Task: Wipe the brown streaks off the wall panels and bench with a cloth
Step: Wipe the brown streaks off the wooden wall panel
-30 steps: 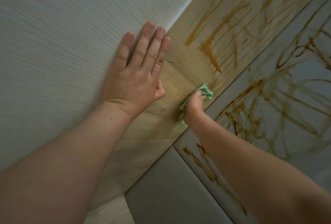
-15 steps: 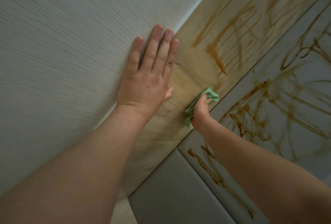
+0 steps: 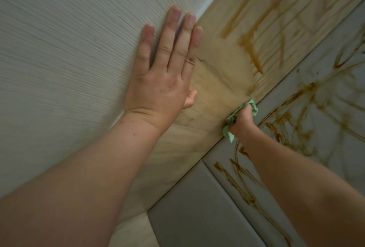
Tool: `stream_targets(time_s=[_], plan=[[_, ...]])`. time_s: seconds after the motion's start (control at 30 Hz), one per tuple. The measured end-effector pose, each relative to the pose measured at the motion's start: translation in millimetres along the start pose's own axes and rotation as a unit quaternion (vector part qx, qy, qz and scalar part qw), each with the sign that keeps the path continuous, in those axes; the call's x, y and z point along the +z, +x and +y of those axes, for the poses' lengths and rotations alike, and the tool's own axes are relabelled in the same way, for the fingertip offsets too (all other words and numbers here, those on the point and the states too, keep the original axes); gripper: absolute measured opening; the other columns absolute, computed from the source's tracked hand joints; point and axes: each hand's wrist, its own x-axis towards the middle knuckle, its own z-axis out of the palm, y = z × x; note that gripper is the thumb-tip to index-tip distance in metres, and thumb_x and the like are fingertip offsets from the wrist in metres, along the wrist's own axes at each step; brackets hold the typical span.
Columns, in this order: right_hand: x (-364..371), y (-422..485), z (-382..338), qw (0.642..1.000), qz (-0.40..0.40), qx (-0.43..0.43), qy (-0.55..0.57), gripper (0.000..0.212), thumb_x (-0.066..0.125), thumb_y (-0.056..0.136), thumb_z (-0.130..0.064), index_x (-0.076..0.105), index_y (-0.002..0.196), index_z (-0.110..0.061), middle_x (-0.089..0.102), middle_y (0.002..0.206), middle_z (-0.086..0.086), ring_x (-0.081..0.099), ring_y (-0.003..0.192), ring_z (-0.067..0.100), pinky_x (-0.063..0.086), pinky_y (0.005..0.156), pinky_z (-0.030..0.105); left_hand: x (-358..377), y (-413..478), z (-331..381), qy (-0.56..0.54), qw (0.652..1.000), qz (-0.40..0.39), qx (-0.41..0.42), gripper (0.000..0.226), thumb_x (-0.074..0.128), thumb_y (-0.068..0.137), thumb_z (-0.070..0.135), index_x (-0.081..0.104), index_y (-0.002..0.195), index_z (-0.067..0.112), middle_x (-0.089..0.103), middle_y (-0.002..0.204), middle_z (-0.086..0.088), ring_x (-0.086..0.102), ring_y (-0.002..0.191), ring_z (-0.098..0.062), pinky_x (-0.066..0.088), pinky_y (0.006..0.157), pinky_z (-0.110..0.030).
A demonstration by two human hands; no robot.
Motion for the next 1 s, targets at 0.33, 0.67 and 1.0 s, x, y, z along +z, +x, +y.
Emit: stream_targets(time_s=[0.33, 0.67, 1.0], plan=[[44, -216, -76, 0.960, -0.053, -0.251, -0.112, 0.061, 0.021, 0.110, -0.051, -0.004, 0.164, -0.039, -0.009, 0.173, -0.008, -0.003, 0.159, 0.019, 0.000, 0.127, 0.054, 4, 0, 1, -0.015, 1.000, -0.001, -0.014, 0.116, 0.054, 0.088, 0.069, 0.000, 0.162, -0.002, 0.004, 0.171, -0.021, -0.004, 0.154, -0.040, -0.006, 0.121, -0.062], [43, -221, -104, 0.945, -0.022, -0.288, -0.157, 0.060, 0.020, 0.110, -0.048, -0.004, 0.164, -0.038, -0.012, 0.173, -0.006, -0.001, 0.160, 0.025, 0.002, 0.127, 0.055, 10, -2, 1, -0.025, 1.000, -0.005, -0.014, 0.111, 0.051, 0.091, 0.067, 0.000, 0.162, -0.002, 0.000, 0.171, -0.020, -0.006, 0.156, -0.040, -0.020, 0.121, -0.059], [61, -300, -130, 0.894, -0.076, -0.387, -0.215, 0.067, 0.032, 0.104, -0.063, -0.007, 0.158, -0.053, -0.018, 0.171, -0.009, 0.001, 0.159, 0.030, 0.005, 0.125, 0.063, 9, -1, 0, -0.030, 0.999, 0.012, -0.018, 0.111, 0.053, 0.092, 0.066, 0.001, 0.162, -0.003, -0.005, 0.170, -0.021, -0.005, 0.156, -0.041, -0.018, 0.122, -0.059]])
